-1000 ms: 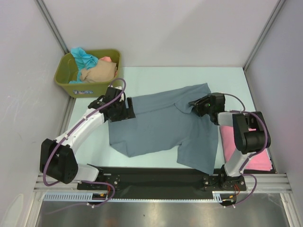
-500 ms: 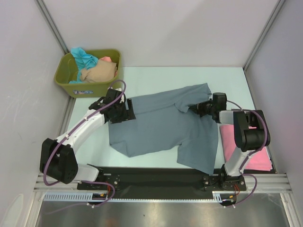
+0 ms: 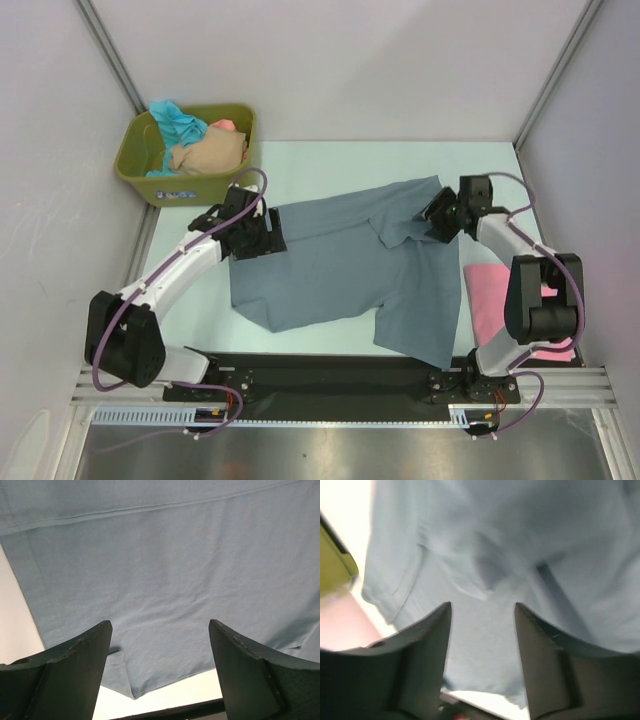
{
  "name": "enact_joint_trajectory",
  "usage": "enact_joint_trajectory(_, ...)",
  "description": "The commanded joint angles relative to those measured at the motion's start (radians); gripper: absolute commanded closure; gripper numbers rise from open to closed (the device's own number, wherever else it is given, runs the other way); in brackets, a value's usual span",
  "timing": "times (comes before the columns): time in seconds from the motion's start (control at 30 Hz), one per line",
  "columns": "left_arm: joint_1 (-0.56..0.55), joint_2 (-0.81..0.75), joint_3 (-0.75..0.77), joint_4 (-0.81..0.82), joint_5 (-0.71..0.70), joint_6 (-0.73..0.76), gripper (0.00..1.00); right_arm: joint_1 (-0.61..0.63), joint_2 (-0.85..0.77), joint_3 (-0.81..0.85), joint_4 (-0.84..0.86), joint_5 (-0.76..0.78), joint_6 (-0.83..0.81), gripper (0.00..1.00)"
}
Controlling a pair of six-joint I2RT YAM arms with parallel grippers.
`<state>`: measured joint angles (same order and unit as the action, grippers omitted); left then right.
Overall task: Fold and stack the t-shirts
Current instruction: Fold the tshirt
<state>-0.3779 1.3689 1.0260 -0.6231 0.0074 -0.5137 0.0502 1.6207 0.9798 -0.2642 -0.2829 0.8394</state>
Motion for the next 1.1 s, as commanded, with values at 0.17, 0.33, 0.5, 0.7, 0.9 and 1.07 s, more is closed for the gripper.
enact_joint_trajectory(0.17,-0.007,0.084,0.092,0.006,-0.029,0.06,0.16,-0.087,0.163,0.367,-0.064,0.123,-0.367,0.35)
enact_joint_trajectory(0.33,-0.007,0.113,0.106,0.026,0.009,0.079,0.16,-0.098,0.277,0.505,-0.231,0.145,-0.39,0.48)
enact_joint_trajectory(0.5,-0.048,0.124,0.123,0.065,0.068,0.158,0.26,-0.107,0.122,0.297,-0.185,0.133,-0.379,0.58)
enact_joint_trajectory(0.7,-0.151,0.206,0.202,0.091,0.134,0.136,0.27,-0.153,-0.001,0.077,-0.084,0.074,-0.215,0.83)
enact_joint_trajectory(0.9,-0.231,0.24,0.267,0.056,0.135,0.147,0.27,-0.184,0.021,0.011,-0.018,0.05,-0.168,0.69)
enact_joint_trajectory(1.07,-0.237,0.193,0.226,0.046,0.124,0.144,0.27,-0.19,0.076,0.005,0.041,0.036,-0.183,0.66)
